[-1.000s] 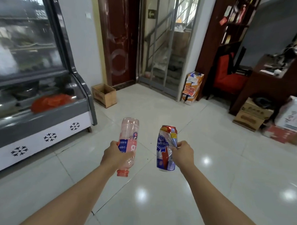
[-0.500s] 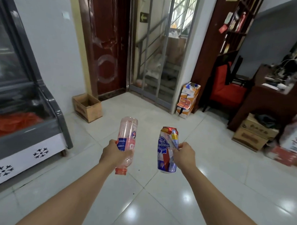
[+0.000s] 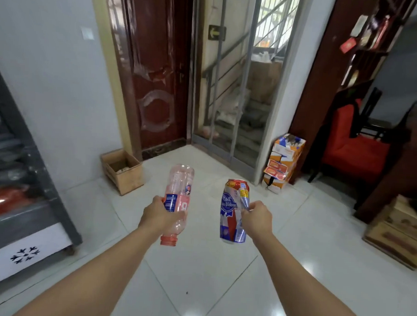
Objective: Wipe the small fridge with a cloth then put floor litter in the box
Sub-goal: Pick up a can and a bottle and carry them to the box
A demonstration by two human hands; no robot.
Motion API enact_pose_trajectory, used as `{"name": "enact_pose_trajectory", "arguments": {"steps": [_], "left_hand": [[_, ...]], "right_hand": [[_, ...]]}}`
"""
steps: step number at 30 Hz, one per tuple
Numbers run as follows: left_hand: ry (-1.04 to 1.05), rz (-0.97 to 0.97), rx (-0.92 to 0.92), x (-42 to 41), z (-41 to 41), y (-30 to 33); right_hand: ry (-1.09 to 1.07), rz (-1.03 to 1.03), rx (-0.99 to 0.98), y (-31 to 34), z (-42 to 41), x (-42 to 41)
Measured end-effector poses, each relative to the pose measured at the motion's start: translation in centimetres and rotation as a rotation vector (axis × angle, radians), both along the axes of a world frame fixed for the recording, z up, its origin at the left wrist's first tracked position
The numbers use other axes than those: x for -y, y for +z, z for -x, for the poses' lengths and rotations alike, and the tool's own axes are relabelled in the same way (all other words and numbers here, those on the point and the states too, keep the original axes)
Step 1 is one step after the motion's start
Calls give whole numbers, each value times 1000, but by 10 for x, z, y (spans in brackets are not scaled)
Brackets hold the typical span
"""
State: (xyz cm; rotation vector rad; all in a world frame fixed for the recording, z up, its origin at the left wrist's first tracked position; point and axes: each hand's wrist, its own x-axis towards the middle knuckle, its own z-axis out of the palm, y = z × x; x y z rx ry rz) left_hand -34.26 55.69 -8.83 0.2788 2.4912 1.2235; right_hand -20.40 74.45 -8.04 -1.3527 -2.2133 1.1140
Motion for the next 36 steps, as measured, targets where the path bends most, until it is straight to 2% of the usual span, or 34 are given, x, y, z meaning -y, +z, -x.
{"name": "enact_pose_trajectory", "arguments": {"steps": [9,17,29,36], "left_hand": [[119,-19,54,-143,92,10],[167,-46,56,-273,218,-6],[184,-6,6,-448,390,7],[336,-33,13,-548,487,-8]], "right_hand": [[121,31,-12,7,126,-157],[177,18,-4,4,253,-287],[200,20,16,16,422,-472],[321,25,-8,6,557,-586]]}}
